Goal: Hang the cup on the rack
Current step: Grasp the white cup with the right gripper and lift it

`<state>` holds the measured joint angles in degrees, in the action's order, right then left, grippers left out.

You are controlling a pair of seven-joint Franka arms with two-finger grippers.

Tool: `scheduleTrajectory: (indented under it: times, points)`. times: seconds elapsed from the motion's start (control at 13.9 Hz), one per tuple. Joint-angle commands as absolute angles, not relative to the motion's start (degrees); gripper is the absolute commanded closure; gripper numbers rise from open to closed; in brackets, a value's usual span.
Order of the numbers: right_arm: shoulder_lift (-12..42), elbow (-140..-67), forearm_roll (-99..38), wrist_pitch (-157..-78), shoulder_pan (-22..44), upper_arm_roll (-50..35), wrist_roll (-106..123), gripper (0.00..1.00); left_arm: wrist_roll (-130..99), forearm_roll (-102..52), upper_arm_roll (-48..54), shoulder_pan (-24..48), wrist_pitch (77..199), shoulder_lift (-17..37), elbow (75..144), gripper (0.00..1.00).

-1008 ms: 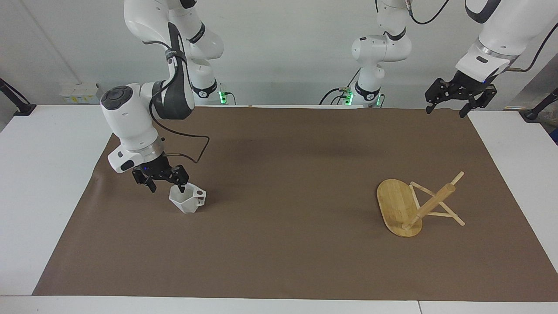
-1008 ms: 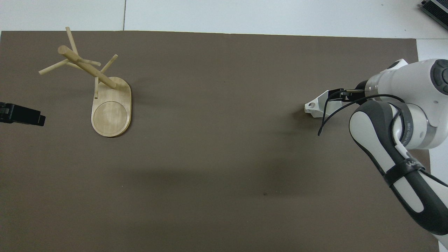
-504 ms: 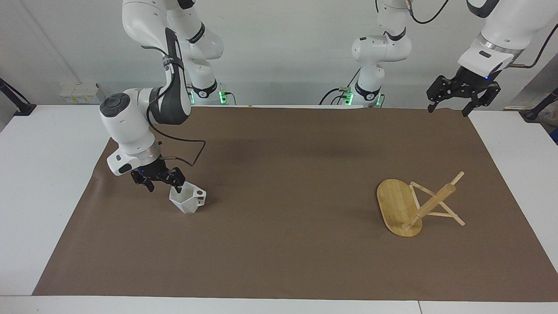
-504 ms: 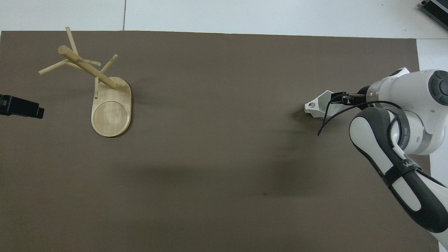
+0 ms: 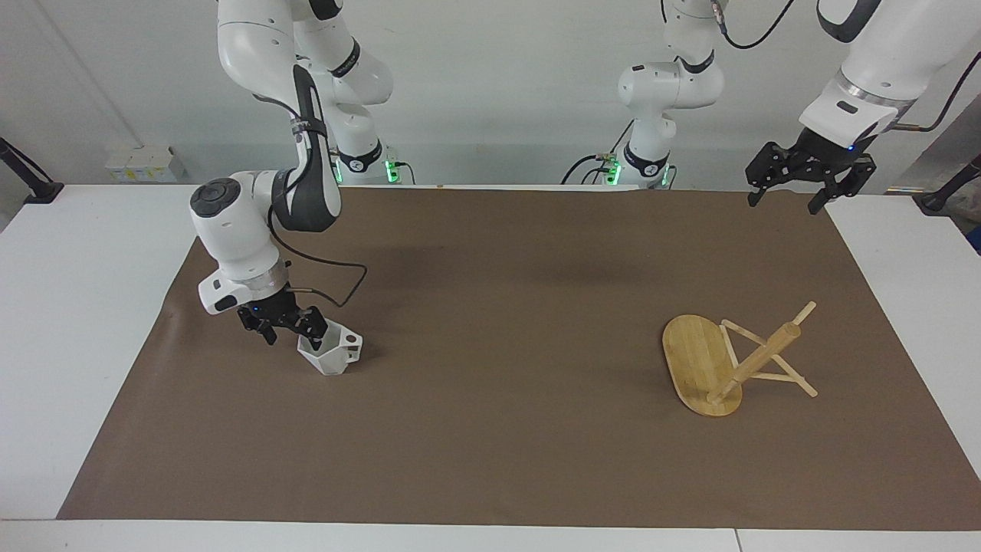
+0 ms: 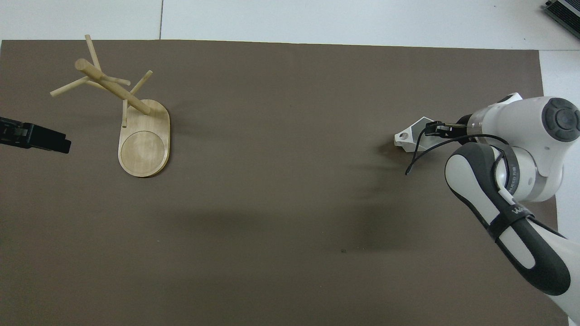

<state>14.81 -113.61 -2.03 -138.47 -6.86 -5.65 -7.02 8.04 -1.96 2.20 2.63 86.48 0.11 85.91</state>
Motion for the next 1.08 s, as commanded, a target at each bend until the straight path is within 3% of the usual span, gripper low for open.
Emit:
scheduleTrajectory:
  times: [0.0, 0.22, 0.43, 0.72, 1.01]
  points:
    - [15.0, -113.3, -3.1, -139.5, -6.7, -6.0, -7.5, 0.45, 7.9, -1.0, 2.0, 3.4, 86.0, 0.0, 86.0, 0.00]
    - [15.1, -112.9, -3.1, -139.2, -6.7, -6.2, -7.3, 0.80, 7.5, -1.0, 2.4, 3.5, 87.7, -0.5, 87.4, 0.00]
    - [15.1, -112.6, -3.3, -139.0, -6.7, -6.2, -7.4, 1.00, 7.6, -1.0, 2.4, 3.5, 89.5, -0.6, 87.5, 0.00]
    - [14.8, -111.5, -3.3, -137.8, -6.7, -6.5, -7.3, 1.00, 7.4, -1.0, 2.4, 3.4, 90.3, -0.5, 87.4, 0.00]
    - [12.8, -104.6, -3.5, -127.6, -6.8, -8.0, -6.9, 1.00, 7.1, -1.1, 2.3, 3.3, 90.7, -0.5, 87.5, 0.00]
